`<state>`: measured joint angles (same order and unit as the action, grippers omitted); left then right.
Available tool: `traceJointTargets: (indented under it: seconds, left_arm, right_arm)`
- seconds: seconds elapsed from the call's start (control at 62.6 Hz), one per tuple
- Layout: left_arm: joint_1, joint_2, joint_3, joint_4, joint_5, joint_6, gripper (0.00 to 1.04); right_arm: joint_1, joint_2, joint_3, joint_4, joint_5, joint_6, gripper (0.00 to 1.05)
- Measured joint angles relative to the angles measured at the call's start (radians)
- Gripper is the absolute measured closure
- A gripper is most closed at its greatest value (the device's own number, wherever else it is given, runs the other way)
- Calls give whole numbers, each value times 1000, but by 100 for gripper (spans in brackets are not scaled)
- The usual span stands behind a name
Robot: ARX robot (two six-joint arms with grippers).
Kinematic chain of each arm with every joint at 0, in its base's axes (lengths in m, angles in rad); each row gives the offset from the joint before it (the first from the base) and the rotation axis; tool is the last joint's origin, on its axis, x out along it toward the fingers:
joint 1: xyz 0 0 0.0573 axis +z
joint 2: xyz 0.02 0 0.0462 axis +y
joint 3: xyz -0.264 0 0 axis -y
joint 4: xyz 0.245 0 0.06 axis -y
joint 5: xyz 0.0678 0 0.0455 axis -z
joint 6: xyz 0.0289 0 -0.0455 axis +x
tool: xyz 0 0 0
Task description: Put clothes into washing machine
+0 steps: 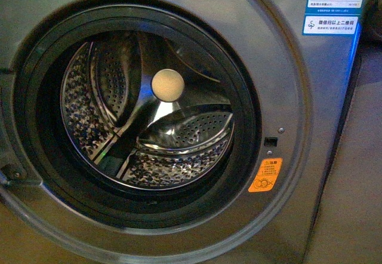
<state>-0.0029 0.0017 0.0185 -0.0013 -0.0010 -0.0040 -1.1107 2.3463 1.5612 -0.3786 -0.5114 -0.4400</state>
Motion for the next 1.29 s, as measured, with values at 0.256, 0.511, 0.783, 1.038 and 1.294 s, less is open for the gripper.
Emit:
traceJointTargets:
  seconds: [0.256,0.511,0.783,1.038,1.294]
  left_arm:
    - [0,0,0,0,0,0,7]
    - [0,0,0,0,0,0,7]
    - [0,0,0,0,0,0,7]
    - [0,0,0,0,0,0,7]
    - [0,0,0,0,0,0,7]
  right_arm:
    - [17,163,16,41,146,-62,7]
    - [35,271,85,70,185,-48,7]
    - [26,359,134,86,191,-34,7]
    - [20,431,189,108,151,-23,7]
    - [34,488,194,134,119,-20,7]
